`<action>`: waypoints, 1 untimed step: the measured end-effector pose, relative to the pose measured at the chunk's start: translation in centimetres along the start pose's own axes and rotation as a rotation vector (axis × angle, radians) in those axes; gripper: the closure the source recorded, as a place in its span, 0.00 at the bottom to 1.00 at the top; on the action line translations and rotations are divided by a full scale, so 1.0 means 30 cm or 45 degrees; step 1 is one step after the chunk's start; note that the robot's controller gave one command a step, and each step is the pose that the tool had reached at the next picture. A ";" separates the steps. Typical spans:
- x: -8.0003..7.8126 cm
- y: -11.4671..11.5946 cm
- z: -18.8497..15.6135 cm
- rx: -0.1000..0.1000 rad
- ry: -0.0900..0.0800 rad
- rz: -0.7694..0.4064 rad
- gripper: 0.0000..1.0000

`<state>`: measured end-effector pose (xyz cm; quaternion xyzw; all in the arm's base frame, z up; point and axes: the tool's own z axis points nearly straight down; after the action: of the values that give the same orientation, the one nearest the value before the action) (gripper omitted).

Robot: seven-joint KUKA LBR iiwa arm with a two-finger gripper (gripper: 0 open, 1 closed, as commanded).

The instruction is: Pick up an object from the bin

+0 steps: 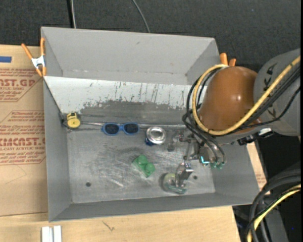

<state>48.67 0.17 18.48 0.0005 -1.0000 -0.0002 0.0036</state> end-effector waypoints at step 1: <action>-0.135 0.077 0.358 -0.001 -0.012 -0.079 0.00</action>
Offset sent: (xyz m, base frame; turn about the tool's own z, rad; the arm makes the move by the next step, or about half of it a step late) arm 0.0391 0.0218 -0.1044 -0.0610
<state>52.64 2.49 7.71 0.0314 -0.9995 -0.0006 -0.0012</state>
